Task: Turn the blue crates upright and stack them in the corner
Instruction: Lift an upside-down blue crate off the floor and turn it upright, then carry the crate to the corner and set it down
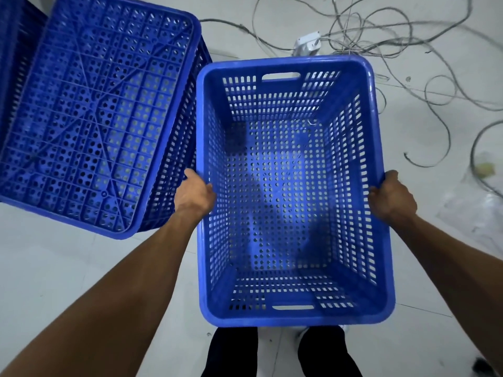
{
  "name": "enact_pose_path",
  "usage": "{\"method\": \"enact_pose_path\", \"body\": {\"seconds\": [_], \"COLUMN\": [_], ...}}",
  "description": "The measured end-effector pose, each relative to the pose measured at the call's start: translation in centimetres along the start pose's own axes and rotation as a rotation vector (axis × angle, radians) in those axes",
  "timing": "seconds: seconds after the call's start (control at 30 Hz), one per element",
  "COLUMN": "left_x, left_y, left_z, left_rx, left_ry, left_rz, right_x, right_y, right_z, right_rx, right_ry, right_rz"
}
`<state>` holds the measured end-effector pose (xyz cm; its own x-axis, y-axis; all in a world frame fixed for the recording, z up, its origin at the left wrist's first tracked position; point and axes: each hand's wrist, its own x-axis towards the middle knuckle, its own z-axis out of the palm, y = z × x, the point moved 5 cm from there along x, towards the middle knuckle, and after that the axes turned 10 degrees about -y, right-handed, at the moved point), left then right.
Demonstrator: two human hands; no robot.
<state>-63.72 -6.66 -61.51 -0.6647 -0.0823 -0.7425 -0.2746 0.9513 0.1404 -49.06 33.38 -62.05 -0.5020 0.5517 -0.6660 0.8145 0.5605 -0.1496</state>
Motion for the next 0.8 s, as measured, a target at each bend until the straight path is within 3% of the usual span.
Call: {"method": "enact_pose_path", "body": {"seconds": [0.37, 0.53, 0.8], "left_x": [-7.0, -16.7, -33.9], "left_y": [0.5, 1.6, 0.8], "left_z": [-3.0, -8.2, -17.6], "left_rx": [-0.022, -0.038, -0.14], "left_ry": [-0.084, -0.075, 0.08], "left_rz": [-0.014, -0.02, -0.108], "right_x": [-5.0, -13.0, -27.4], "right_y": [0.2, -0.4, -3.4], "right_z": [-6.8, -14.9, -27.8], "right_rx": [-0.086, -0.117, -0.099], "right_ry": [-0.033, -0.03, 0.016], "right_rz": [-0.066, -0.106, -0.246]}}
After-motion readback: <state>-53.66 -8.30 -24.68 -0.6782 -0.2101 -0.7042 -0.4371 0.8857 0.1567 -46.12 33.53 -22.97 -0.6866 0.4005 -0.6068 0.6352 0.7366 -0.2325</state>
